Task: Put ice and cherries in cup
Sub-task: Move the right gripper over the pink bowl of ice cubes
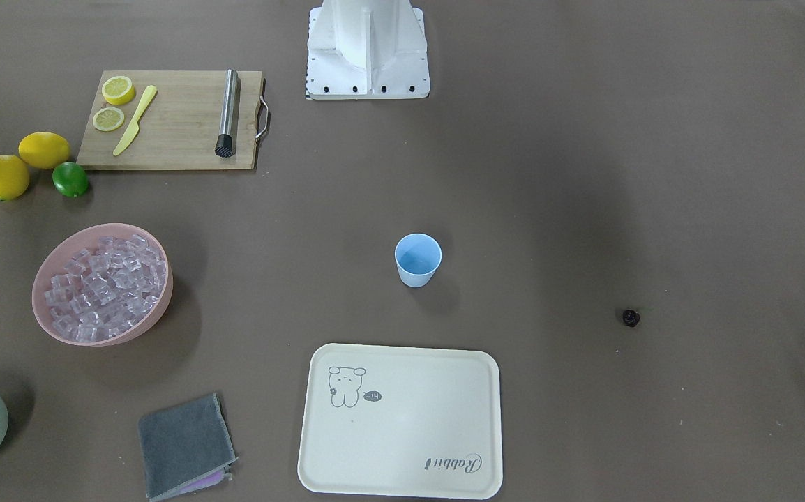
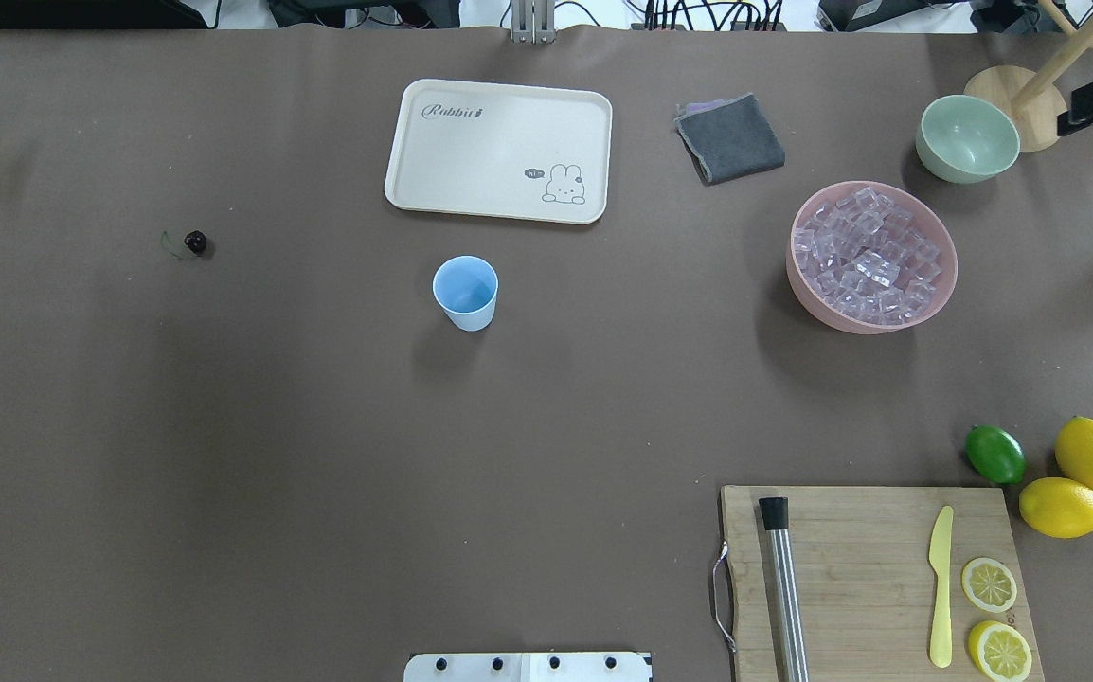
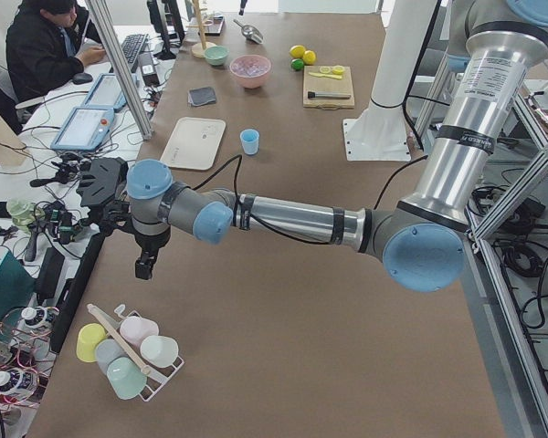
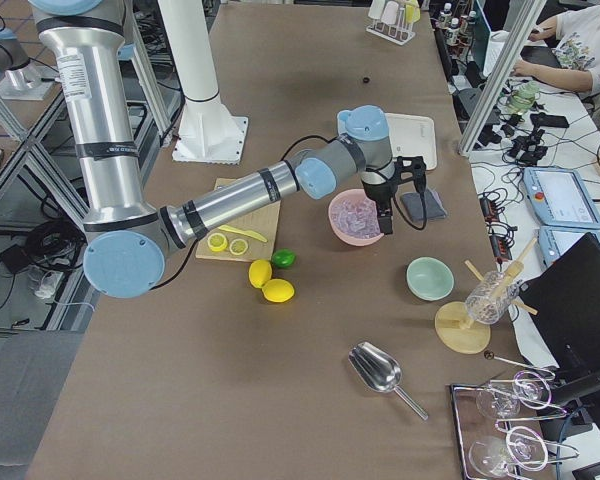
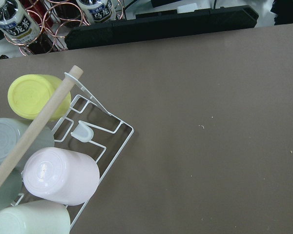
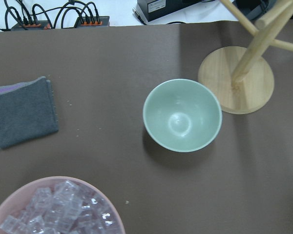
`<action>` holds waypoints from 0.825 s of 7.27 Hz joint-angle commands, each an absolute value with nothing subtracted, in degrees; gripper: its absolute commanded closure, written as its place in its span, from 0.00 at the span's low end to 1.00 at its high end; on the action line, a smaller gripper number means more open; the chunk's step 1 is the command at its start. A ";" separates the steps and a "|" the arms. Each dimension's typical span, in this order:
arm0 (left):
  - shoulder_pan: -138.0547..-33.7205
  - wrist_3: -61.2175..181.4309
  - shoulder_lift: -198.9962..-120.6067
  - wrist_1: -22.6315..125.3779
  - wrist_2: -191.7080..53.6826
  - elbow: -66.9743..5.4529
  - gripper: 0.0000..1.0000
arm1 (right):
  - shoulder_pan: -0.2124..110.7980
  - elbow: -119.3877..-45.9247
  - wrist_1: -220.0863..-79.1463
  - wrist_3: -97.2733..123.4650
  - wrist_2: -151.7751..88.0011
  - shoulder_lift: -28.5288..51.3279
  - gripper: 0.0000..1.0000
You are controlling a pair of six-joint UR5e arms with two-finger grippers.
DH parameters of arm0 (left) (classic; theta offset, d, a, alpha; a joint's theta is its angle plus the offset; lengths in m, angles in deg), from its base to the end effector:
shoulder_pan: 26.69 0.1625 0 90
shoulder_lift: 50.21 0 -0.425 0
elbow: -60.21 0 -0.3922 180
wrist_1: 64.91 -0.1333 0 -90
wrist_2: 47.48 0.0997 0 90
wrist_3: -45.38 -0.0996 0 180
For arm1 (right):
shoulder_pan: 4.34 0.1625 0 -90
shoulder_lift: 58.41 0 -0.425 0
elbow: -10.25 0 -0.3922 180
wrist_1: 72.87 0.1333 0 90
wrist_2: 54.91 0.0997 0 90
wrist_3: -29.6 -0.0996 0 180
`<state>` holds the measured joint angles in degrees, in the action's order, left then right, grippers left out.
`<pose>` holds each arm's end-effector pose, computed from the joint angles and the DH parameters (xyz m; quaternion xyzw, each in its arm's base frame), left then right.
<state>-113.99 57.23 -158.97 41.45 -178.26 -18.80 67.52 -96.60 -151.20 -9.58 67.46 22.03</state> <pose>-0.0377 -0.6496 0.5400 0.1512 0.3628 -0.0005 0.9195 -0.0959 -0.5497 0.4119 0.1485 -0.3815 0.0763 0.9092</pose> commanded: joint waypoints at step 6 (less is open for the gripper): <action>-113.62 57.15 -160.07 41.35 -178.26 -19.60 0.02 | 46.56 -94.70 -151.27 -25.77 54.43 19.11 0.10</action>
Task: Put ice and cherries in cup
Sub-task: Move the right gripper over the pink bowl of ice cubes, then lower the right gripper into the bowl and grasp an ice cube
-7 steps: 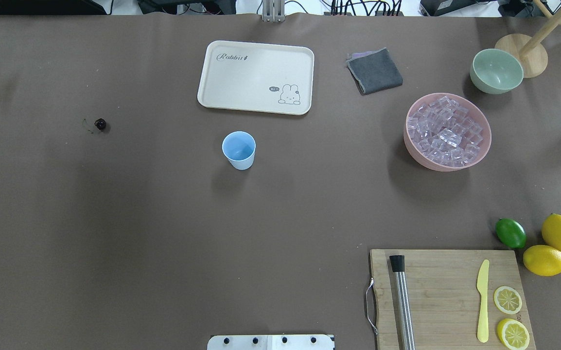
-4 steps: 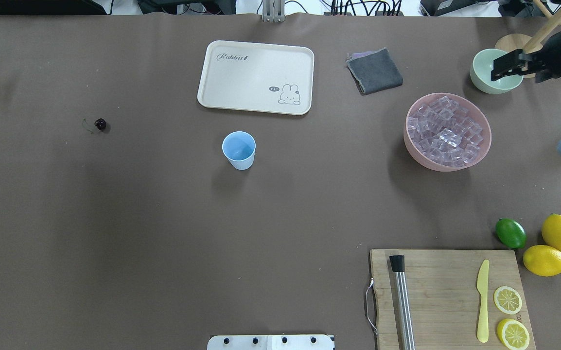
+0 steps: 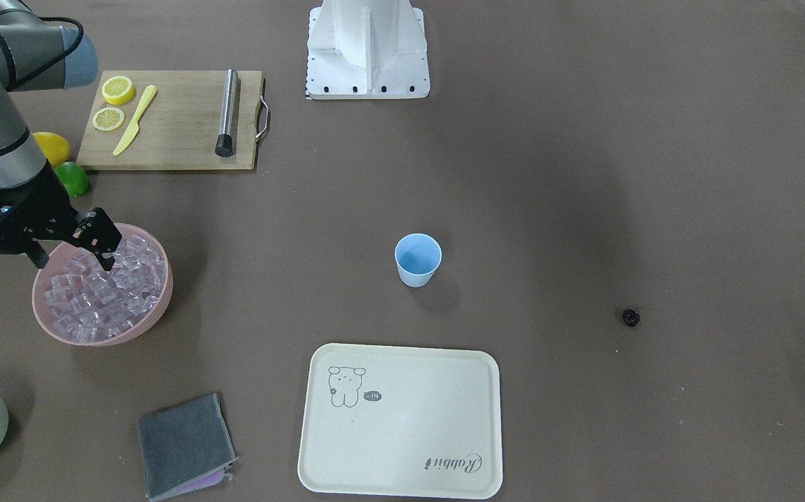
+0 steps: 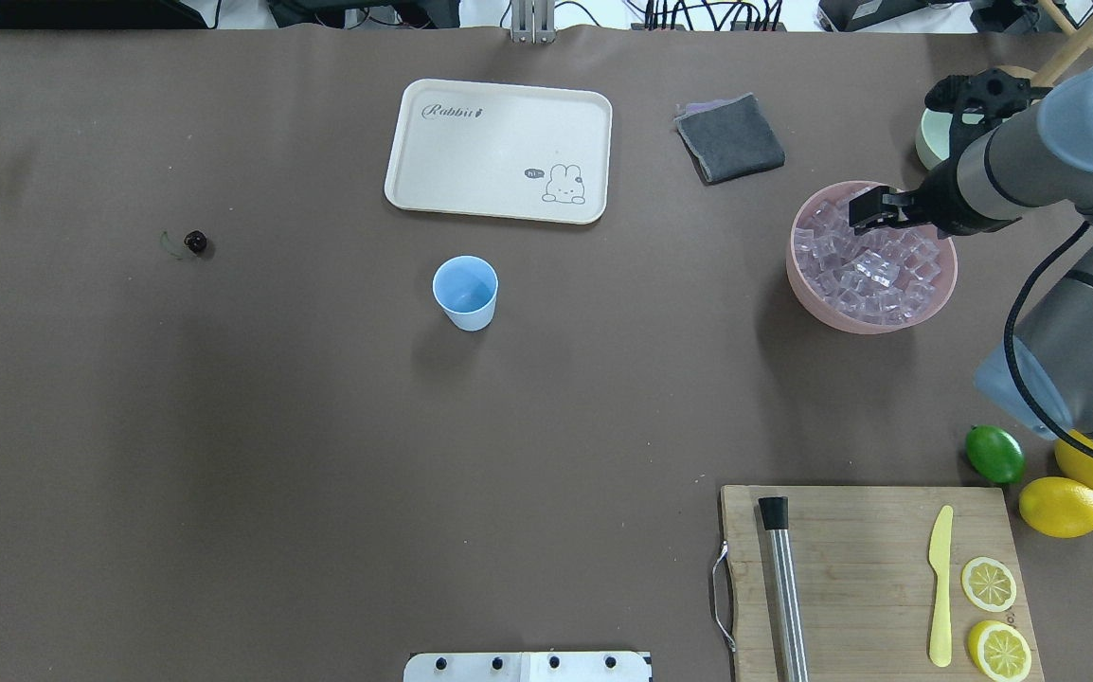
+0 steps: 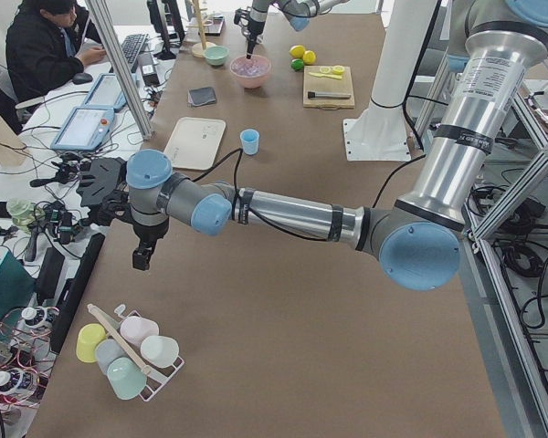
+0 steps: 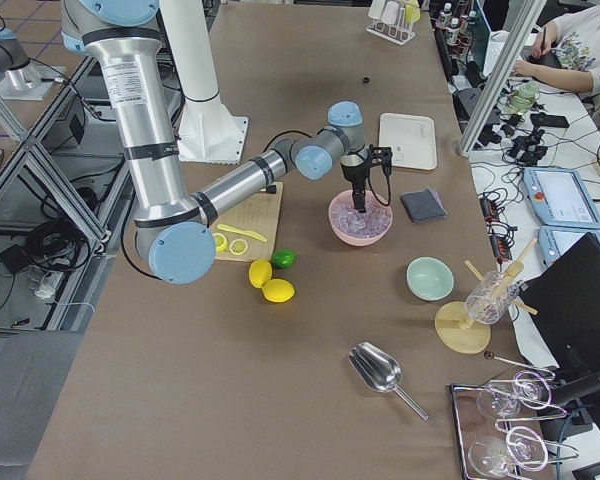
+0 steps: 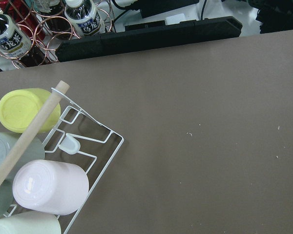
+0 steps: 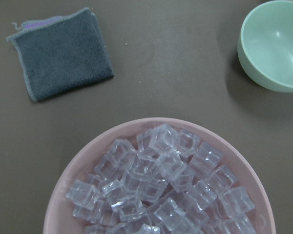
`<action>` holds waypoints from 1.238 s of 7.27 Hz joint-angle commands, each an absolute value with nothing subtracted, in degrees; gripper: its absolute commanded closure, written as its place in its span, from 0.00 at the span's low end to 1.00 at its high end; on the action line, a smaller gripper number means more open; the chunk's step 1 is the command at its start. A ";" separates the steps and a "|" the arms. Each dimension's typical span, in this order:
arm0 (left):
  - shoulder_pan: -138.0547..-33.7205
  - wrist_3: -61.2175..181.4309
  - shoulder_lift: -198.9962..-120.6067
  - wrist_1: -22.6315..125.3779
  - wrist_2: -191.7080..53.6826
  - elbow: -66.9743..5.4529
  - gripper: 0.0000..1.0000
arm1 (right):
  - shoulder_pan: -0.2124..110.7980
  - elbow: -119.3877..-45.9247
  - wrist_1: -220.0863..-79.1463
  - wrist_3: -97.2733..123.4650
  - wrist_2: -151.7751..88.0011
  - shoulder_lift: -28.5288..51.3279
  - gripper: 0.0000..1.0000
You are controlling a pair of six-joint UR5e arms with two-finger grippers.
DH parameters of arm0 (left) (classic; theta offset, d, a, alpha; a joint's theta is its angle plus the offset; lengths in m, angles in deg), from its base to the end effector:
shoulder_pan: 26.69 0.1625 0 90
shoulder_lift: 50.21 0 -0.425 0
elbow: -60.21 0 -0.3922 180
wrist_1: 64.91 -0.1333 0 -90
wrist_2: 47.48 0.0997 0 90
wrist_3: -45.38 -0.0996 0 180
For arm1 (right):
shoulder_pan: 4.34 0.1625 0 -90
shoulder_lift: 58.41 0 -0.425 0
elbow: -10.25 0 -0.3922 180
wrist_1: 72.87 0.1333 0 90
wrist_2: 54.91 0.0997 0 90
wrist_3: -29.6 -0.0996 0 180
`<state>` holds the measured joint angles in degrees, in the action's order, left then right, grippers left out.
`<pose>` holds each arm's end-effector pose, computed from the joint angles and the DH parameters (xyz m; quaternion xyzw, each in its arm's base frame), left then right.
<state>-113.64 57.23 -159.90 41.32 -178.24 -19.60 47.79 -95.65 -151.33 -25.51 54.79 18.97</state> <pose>-0.0335 -0.6553 0.5226 0.1629 0.3637 0.0072 0.9171 -0.2737 -0.5144 0.3976 0.1158 -0.3554 0.0808 0.9240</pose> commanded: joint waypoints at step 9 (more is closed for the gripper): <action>-113.53 56.98 -159.89 41.53 -178.17 -19.42 0.02 | 44.44 -90.56 -151.00 -25.95 52.58 18.58 0.17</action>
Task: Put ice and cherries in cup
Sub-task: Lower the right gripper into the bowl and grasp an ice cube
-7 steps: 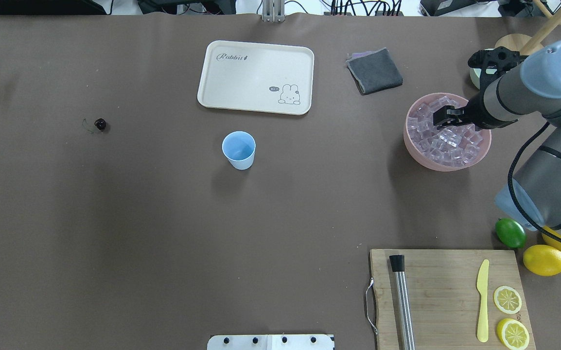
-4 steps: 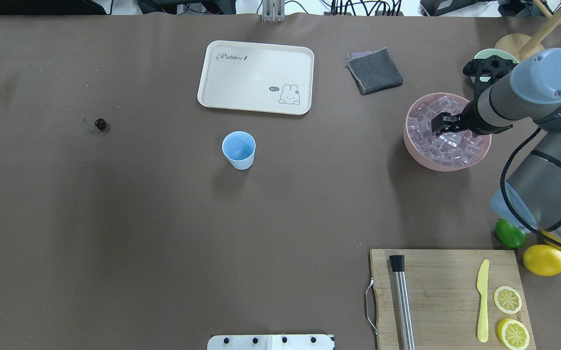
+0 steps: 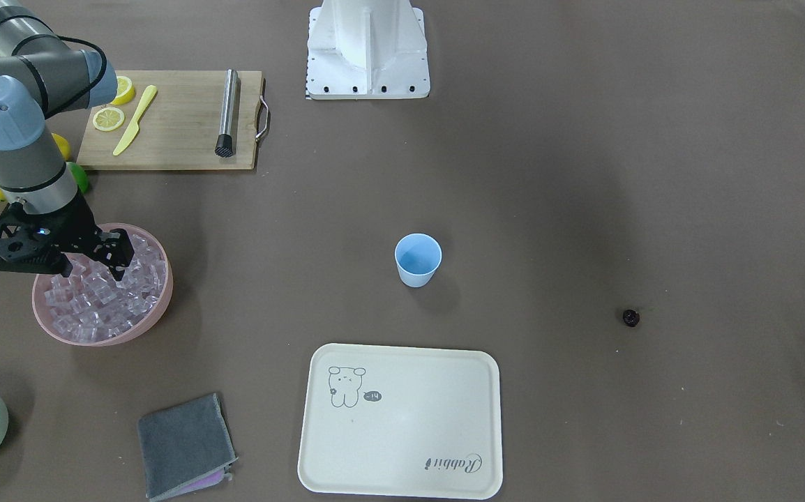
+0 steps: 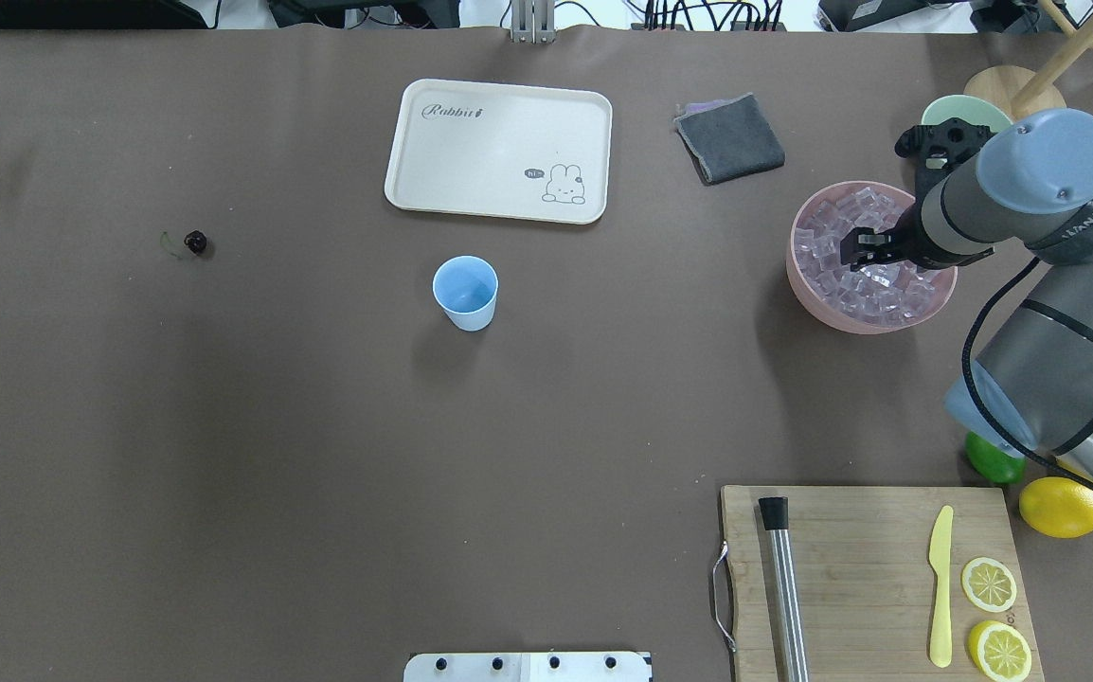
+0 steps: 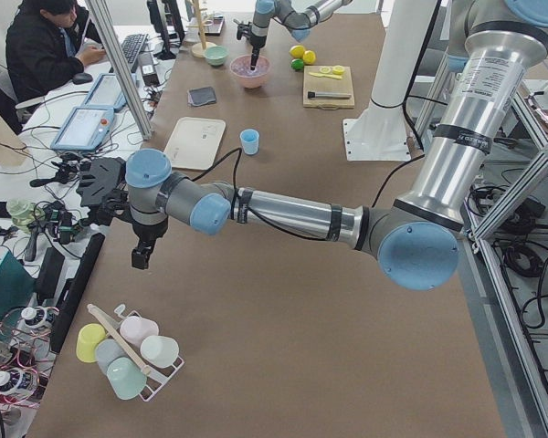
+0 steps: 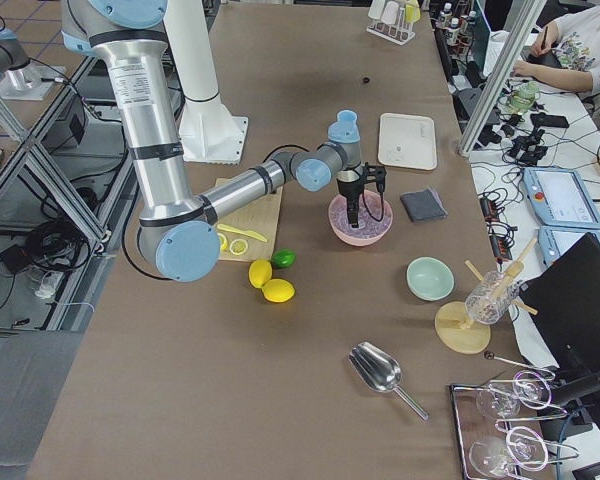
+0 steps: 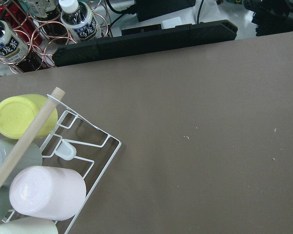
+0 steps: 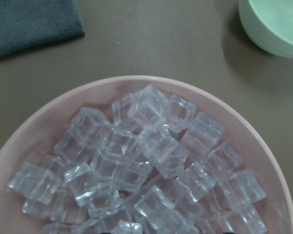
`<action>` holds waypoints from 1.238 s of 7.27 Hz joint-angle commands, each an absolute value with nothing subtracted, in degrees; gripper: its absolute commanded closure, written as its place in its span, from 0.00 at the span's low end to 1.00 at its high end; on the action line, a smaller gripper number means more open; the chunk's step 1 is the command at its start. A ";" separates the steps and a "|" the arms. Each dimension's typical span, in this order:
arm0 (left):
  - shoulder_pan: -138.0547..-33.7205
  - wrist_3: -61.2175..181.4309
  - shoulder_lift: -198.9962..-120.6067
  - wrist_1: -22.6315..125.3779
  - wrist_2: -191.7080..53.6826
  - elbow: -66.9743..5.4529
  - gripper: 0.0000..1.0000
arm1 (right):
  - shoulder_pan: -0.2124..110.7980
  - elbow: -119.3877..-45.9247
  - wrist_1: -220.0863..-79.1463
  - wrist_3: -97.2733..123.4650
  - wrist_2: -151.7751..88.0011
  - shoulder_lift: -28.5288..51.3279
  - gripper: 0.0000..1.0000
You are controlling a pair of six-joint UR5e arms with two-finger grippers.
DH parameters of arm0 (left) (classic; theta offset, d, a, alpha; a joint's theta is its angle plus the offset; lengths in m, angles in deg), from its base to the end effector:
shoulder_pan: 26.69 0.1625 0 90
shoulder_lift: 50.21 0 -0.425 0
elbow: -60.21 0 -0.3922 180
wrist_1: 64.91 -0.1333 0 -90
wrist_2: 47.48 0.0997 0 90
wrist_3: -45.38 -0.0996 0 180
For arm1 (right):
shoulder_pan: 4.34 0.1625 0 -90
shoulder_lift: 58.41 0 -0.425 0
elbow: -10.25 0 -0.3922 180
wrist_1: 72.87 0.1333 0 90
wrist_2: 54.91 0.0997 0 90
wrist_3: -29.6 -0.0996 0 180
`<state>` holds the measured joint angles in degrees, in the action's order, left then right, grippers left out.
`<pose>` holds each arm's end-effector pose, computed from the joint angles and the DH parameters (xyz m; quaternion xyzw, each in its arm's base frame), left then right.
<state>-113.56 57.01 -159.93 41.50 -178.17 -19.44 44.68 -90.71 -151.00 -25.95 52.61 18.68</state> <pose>-0.0326 -0.6558 0.5234 0.1639 0.3630 0.0096 0.9172 -0.3089 -0.5132 0.4369 0.0937 -0.3228 0.0729 0.9390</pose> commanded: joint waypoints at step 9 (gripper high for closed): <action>-113.61 57.07 -159.28 41.70 -178.17 -19.51 0.02 | 41.37 -88.54 -151.18 -27.17 48.90 18.50 0.43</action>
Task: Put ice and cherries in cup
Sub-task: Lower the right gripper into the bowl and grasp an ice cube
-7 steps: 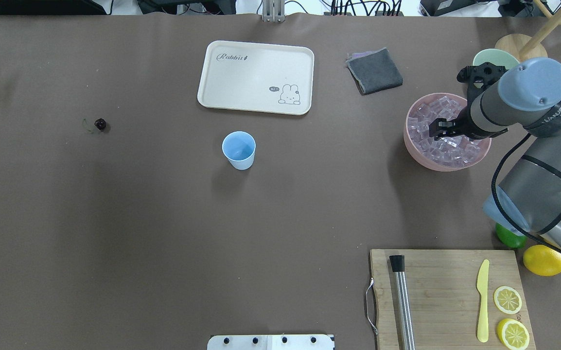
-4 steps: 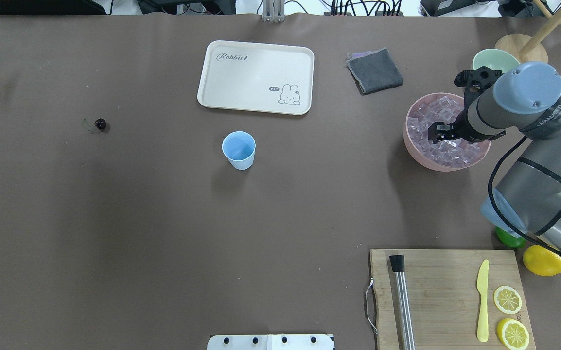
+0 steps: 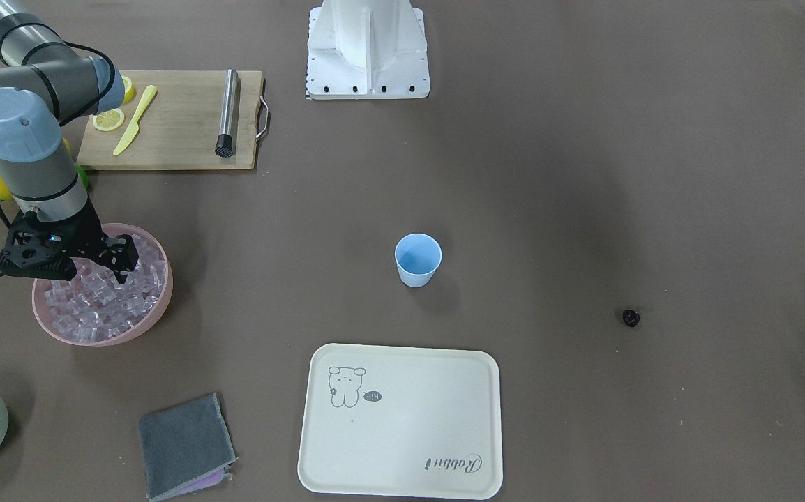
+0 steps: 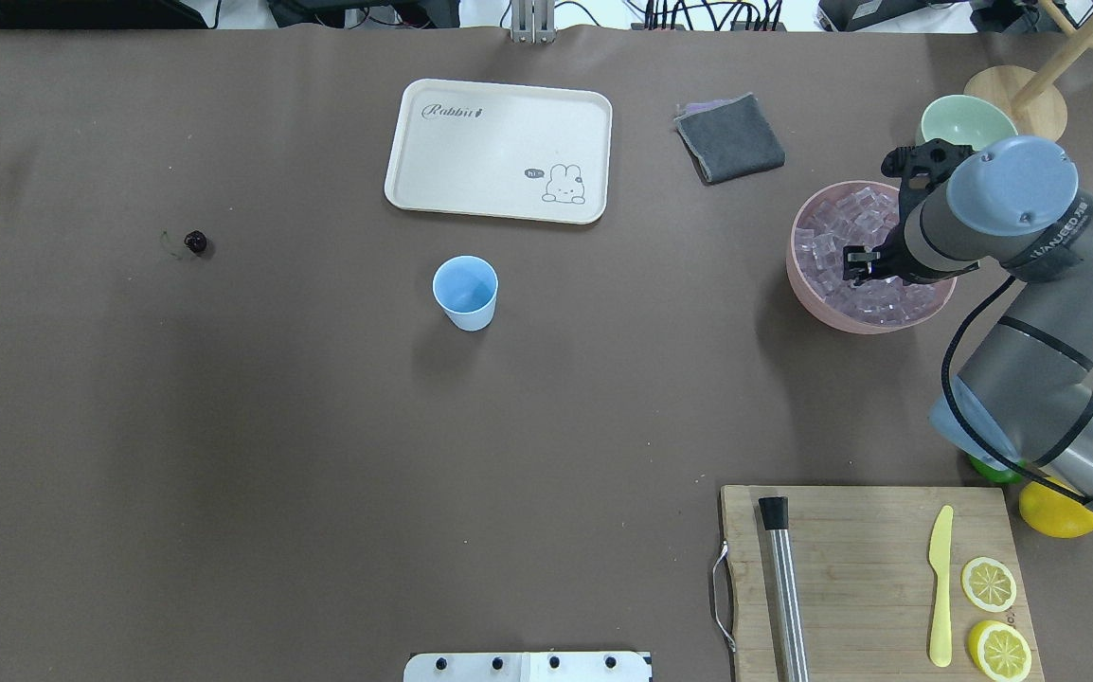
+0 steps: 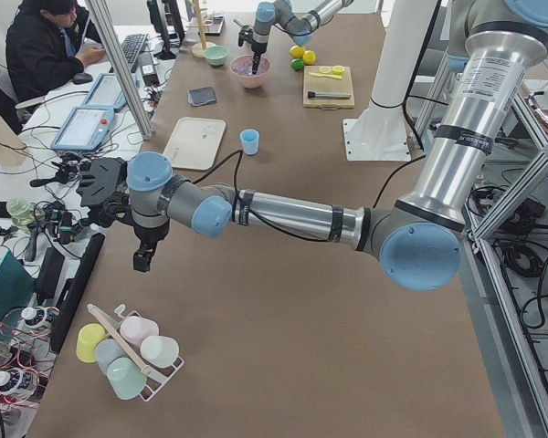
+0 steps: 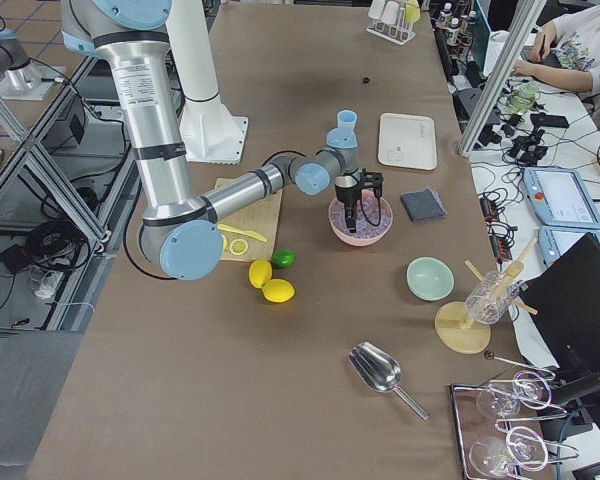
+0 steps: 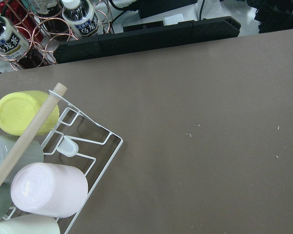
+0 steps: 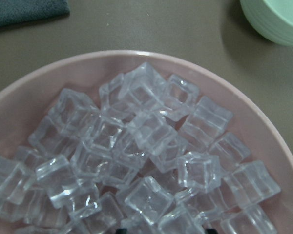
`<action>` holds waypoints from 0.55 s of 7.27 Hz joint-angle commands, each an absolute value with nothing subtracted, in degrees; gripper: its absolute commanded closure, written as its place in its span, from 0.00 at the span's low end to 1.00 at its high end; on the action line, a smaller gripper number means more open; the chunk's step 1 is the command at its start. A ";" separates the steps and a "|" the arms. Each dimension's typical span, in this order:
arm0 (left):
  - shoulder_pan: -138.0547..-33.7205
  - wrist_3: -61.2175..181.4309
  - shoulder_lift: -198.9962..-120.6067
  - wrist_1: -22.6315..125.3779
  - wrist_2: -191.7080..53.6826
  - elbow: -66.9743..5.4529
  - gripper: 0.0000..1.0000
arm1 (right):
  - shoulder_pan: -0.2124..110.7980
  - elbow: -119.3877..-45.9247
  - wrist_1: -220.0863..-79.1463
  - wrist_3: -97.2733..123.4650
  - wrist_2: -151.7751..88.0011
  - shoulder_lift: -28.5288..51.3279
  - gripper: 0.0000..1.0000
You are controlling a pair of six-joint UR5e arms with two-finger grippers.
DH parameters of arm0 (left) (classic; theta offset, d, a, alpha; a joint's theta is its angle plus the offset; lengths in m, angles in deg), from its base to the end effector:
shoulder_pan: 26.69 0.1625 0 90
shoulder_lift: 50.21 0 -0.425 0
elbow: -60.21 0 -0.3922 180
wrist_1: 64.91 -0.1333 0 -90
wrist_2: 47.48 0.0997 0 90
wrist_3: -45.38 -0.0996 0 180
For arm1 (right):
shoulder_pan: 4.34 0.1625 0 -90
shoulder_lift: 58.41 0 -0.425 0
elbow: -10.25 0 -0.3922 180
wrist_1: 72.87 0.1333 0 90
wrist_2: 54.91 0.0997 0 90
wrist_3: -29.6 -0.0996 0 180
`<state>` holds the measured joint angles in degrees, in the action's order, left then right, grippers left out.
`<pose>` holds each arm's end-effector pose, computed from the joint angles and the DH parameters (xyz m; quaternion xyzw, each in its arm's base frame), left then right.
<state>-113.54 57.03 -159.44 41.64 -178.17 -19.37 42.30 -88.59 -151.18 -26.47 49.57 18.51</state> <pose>-0.0325 -0.6528 0.5293 0.1604 0.3629 0.0083 0.9179 -0.3307 -0.5081 0.4552 0.0934 -0.2968 0.0689 0.9479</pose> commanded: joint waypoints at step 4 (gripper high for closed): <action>-113.61 57.07 -159.19 41.62 -178.17 -19.33 0.02 | 42.59 -89.68 -151.18 -26.92 48.98 18.41 1.00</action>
<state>-113.56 57.06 -159.26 41.65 -178.17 -19.41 41.78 -89.49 -151.17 -27.13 48.94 18.39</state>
